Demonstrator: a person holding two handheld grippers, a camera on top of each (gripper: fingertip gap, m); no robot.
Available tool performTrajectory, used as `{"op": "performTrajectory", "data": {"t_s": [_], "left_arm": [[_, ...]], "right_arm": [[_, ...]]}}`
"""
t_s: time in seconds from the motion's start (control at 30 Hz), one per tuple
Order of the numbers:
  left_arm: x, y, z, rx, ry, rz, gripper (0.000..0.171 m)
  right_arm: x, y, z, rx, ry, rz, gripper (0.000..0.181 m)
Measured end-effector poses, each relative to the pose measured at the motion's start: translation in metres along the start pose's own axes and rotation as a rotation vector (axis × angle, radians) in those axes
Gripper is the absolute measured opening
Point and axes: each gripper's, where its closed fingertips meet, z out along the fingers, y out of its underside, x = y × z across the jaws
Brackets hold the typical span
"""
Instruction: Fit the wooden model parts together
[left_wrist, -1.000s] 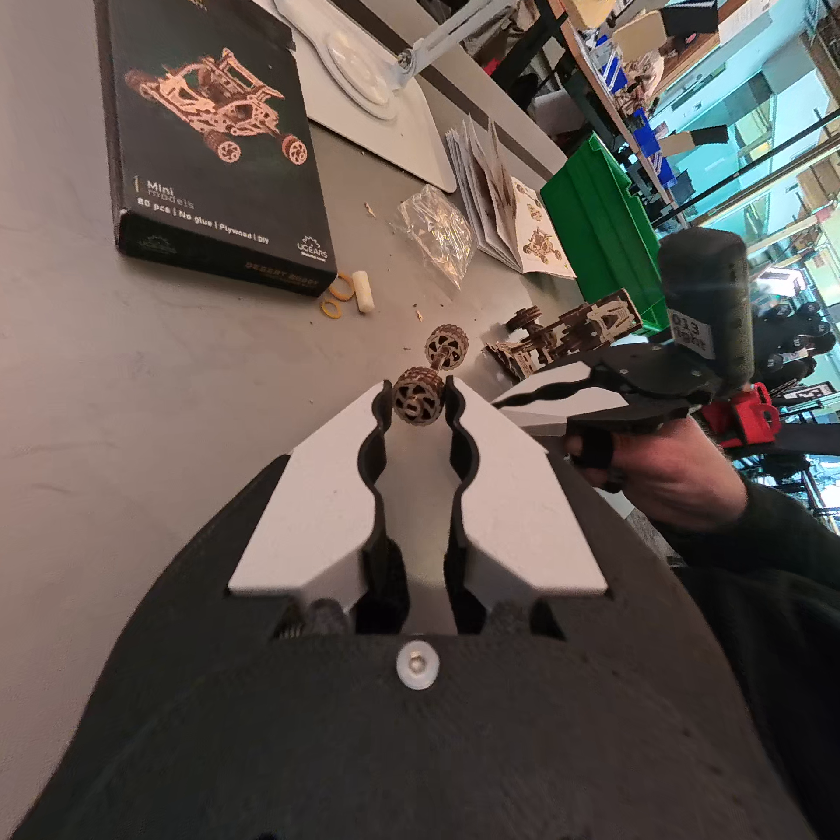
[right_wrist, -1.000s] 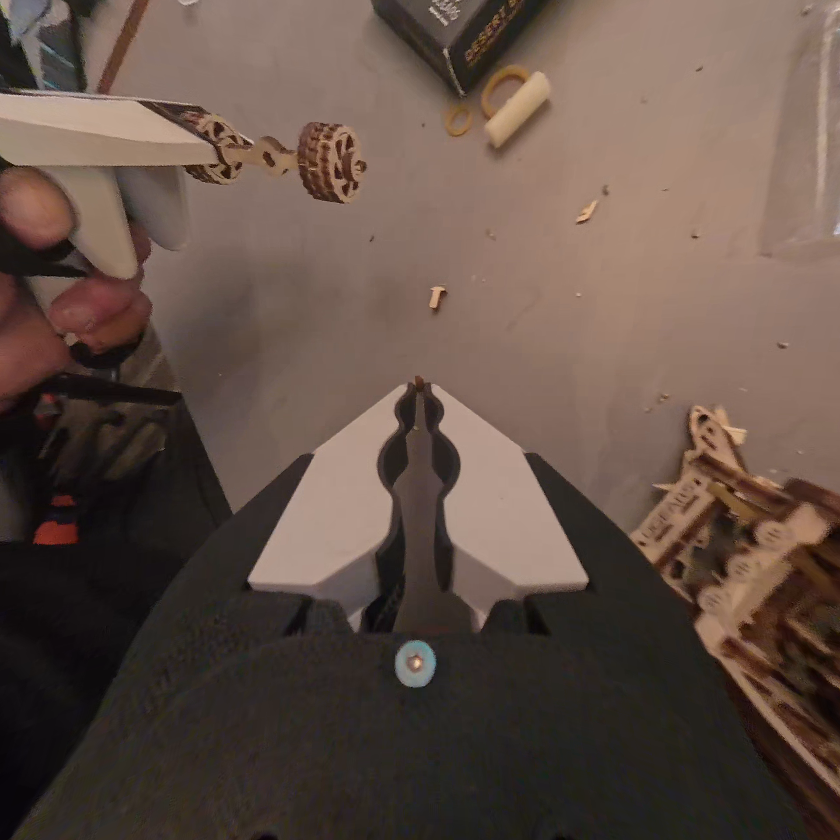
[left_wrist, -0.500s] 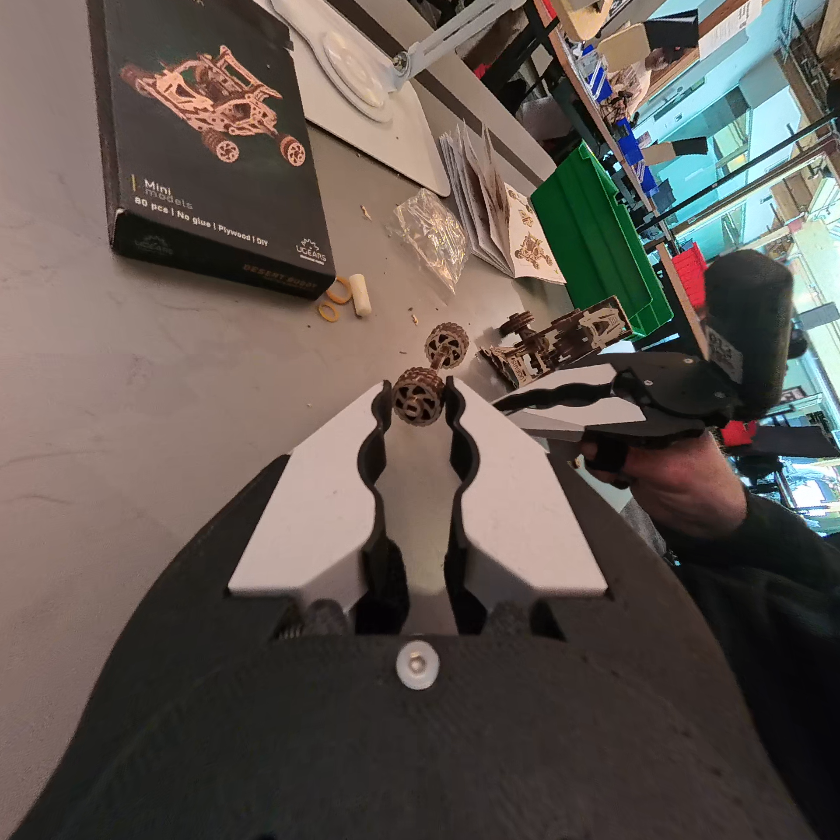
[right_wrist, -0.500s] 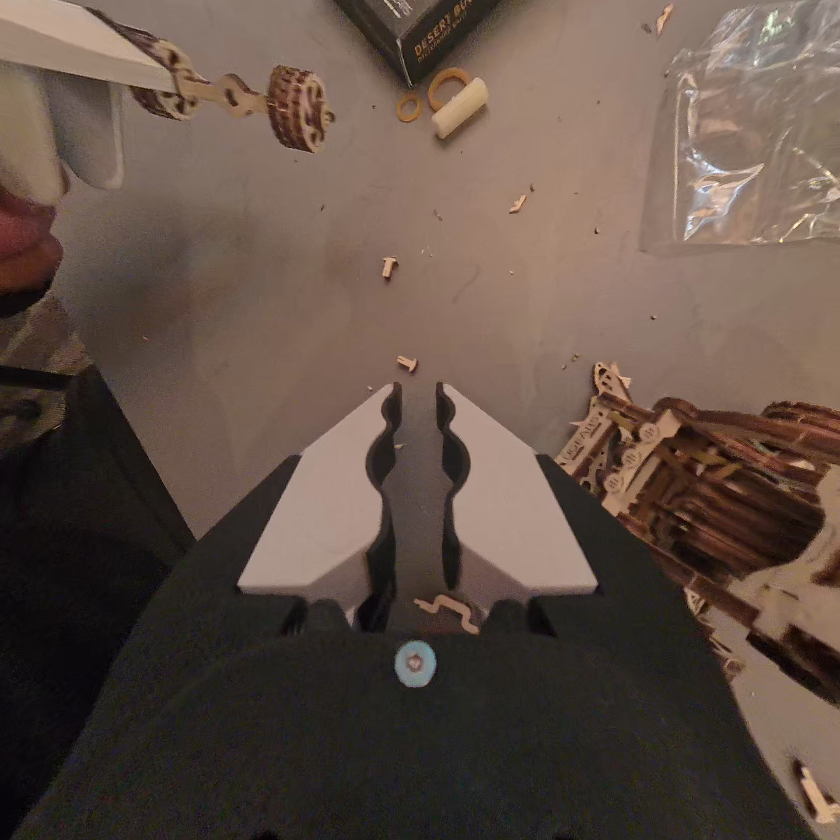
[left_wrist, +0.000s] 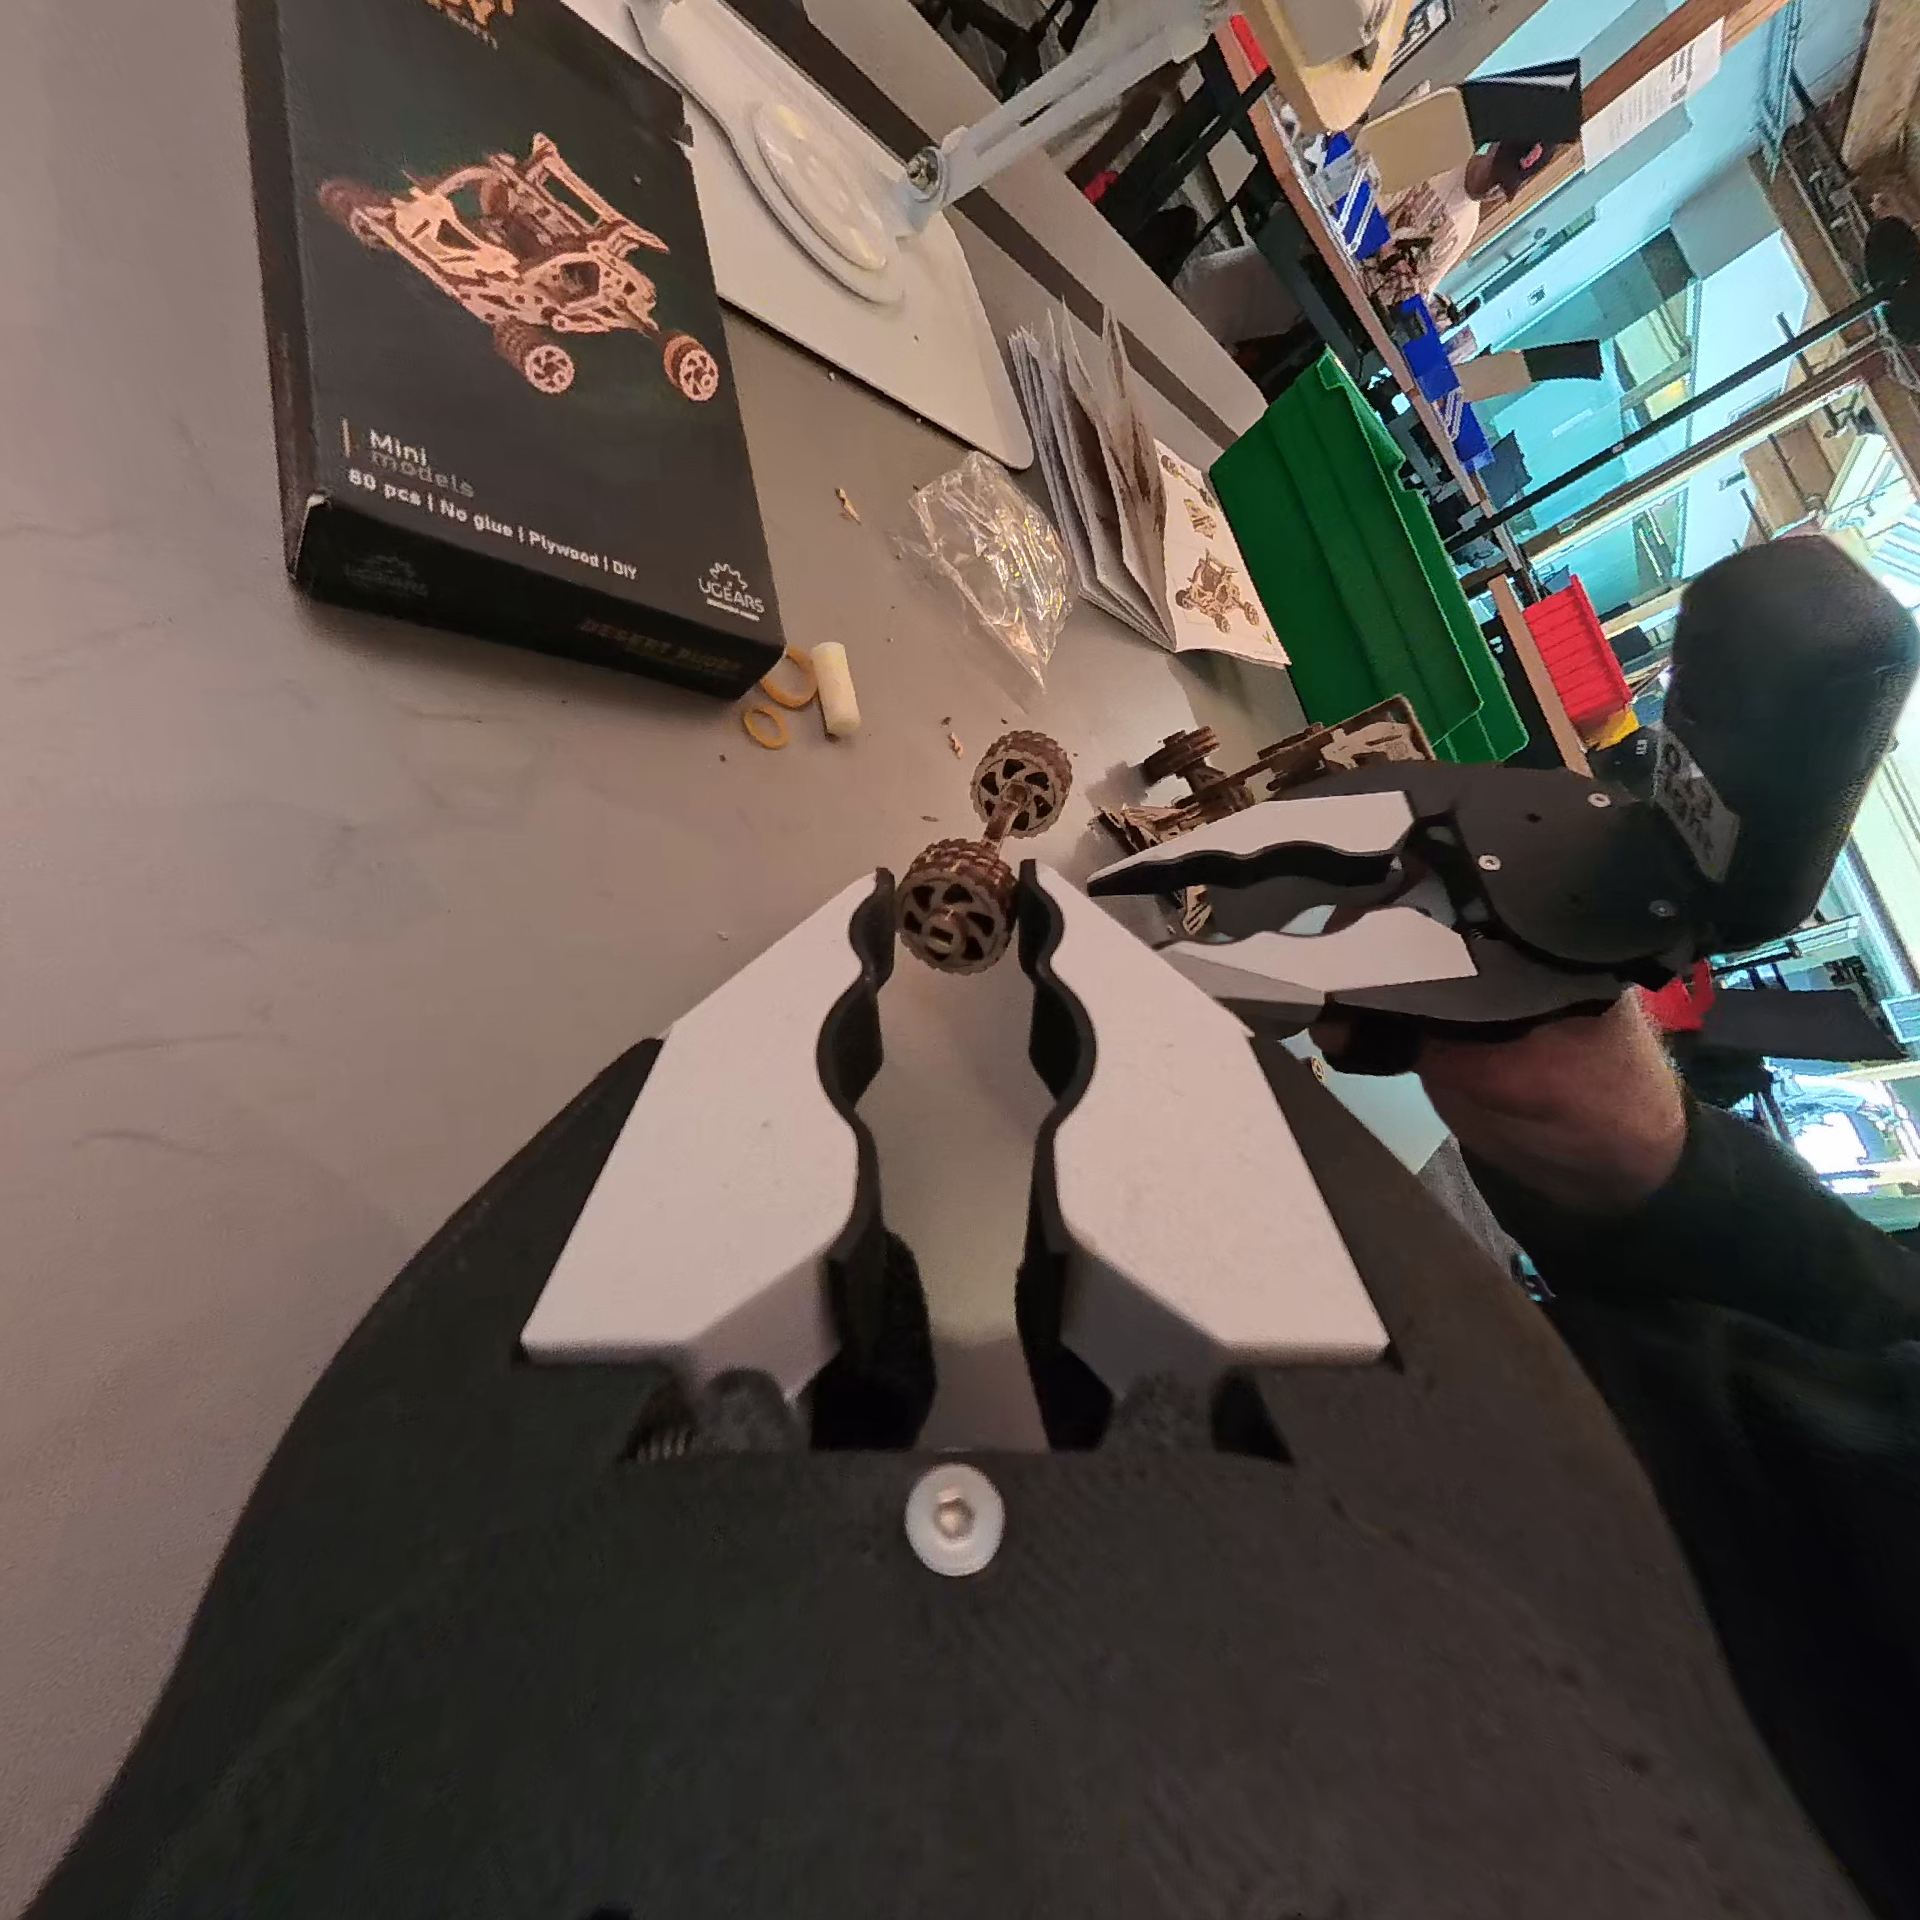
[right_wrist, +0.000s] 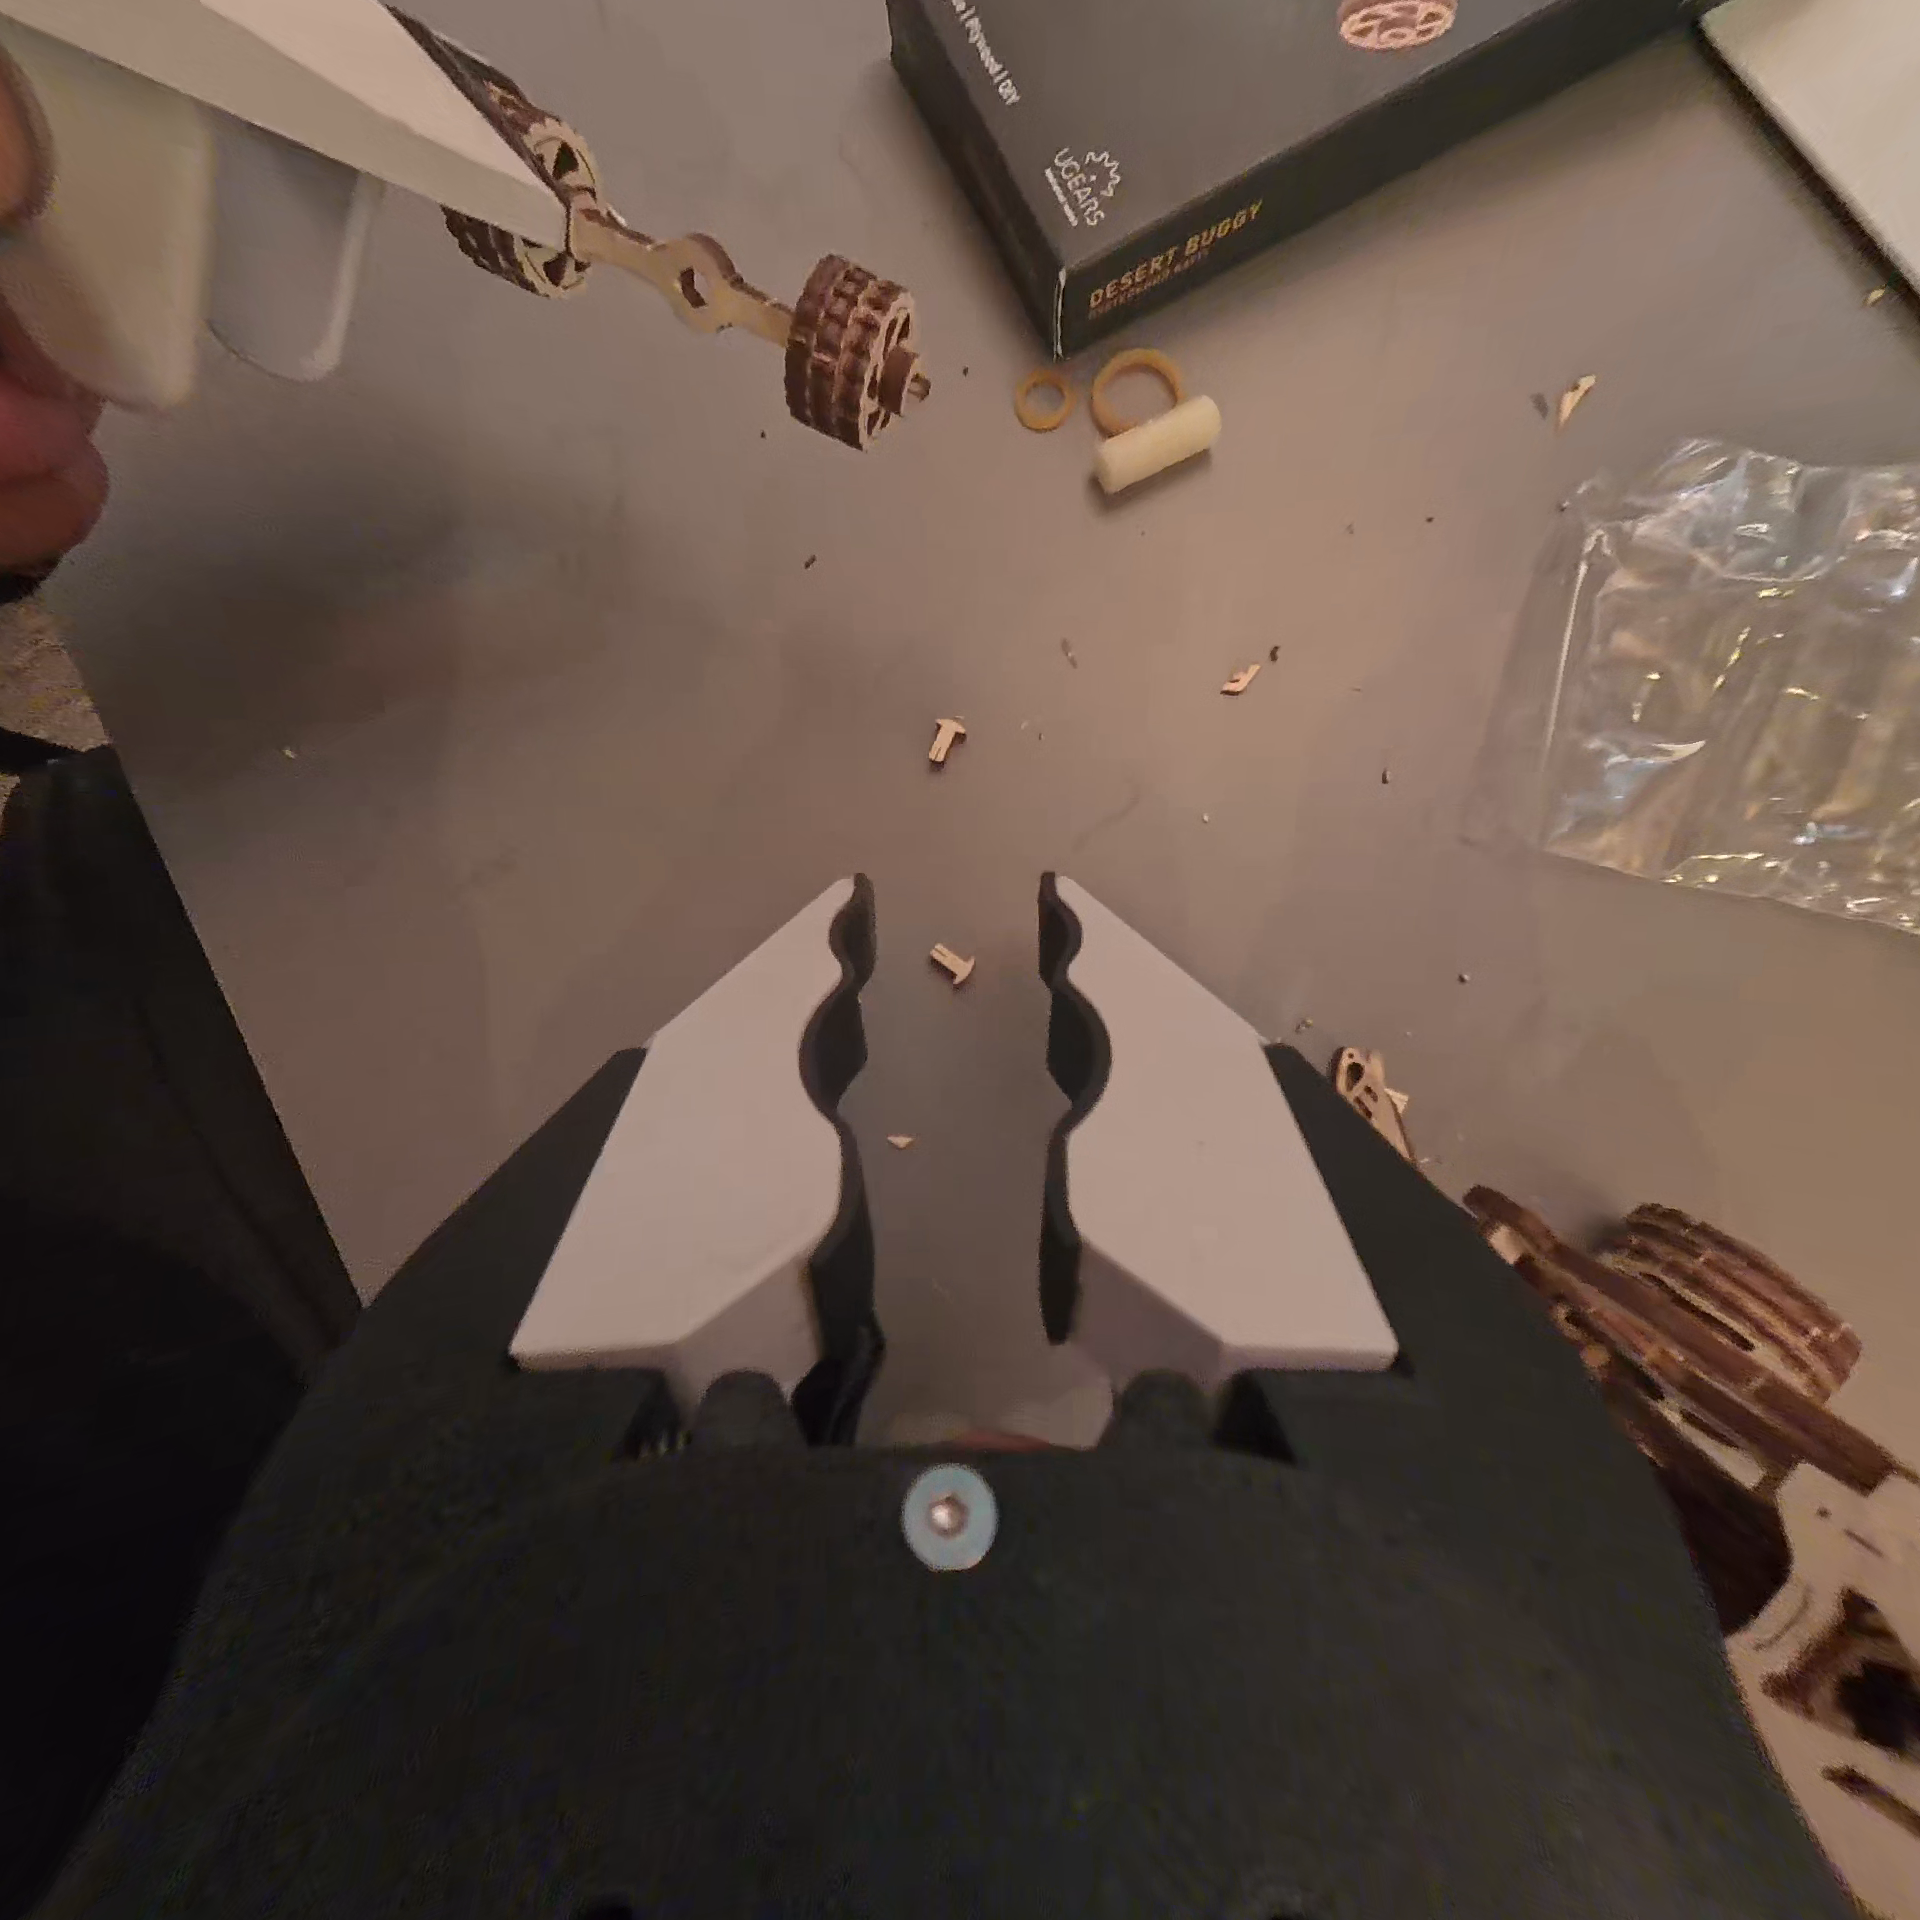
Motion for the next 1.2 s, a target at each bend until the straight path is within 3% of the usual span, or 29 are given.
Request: {"op": "performTrajectory", "data": {"t_s": [0.4,0.6,0.77,0.97,1.07,1.2], "left_arm": [[-0.002,-0.001,-0.001,0.000,0.008,-0.013,0.020],[-0.005,0.000,-0.001,0.000,0.010,-0.022,0.020],[-0.006,-0.001,-0.001,-0.002,0.014,-0.026,0.020],[-0.007,-0.002,-0.003,0.000,0.009,-0.021,0.020],[-0.008,-0.003,-0.003,-0.001,0.006,-0.018,0.020],[-0.008,0.000,-0.001,-0.011,0.009,-0.016,0.020]], "right_arm": [[-0.018,-0.012,0.028,-0.016,-0.066,-0.019,0.034],[-0.043,-0.016,0.031,-0.004,-0.191,0.009,0.029],[-0.023,-0.024,0.023,0.022,-0.138,-0.017,0.022],[-0.017,-0.029,0.037,-0.035,-0.078,-0.224,0.013],[-0.021,-0.022,0.043,-0.077,-0.113,-0.229,0.001],[-0.021,-0.012,0.036,-0.089,-0.113,-0.202,0.000]]}}
